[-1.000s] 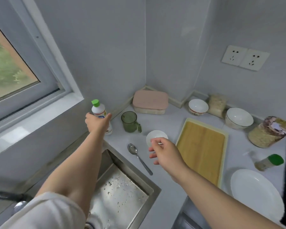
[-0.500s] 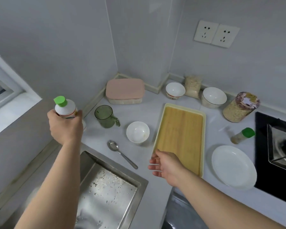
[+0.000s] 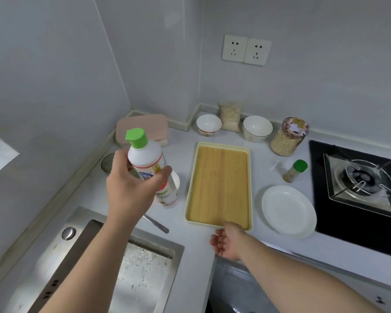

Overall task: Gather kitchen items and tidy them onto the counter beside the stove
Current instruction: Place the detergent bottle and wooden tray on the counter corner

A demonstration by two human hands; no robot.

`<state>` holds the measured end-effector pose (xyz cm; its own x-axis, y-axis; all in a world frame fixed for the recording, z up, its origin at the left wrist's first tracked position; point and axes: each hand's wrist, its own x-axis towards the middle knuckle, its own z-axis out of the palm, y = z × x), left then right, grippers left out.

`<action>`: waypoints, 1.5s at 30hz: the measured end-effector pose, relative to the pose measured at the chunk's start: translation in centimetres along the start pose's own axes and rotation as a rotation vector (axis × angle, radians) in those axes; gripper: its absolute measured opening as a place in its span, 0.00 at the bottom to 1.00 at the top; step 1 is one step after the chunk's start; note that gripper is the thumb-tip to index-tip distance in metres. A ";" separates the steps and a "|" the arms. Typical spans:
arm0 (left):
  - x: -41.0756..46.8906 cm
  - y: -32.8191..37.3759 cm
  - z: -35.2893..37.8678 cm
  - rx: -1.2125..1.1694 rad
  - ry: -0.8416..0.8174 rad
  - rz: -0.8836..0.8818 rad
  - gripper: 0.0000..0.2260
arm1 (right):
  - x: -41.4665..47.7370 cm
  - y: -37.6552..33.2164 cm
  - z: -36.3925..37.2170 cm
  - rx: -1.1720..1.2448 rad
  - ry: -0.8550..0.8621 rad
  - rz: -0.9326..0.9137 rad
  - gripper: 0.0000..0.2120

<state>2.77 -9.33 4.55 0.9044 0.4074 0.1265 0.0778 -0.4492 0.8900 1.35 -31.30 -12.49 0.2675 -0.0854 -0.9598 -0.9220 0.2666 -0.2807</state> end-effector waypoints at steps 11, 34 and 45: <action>-1.3 0.4 2.9 0.012 -0.314 0.059 0.24 | 0.3 -0.4 0.6 0.086 0.102 -0.032 0.17; -2.1 11.0 4.3 -0.098 -0.204 0.067 0.24 | -9.2 -4.2 -4.1 0.471 -0.269 -0.451 0.09; -14.8 22.6 12.3 -0.146 -0.497 0.259 0.22 | -16.1 1.7 -21.9 0.472 -0.263 -0.710 0.11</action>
<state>-3.66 -35.31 17.43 0.9774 -0.1395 0.1586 -0.1989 -0.3560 0.9131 -10.69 -50.51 2.60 0.8409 -0.1736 -0.5126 -0.3184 0.6071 -0.7280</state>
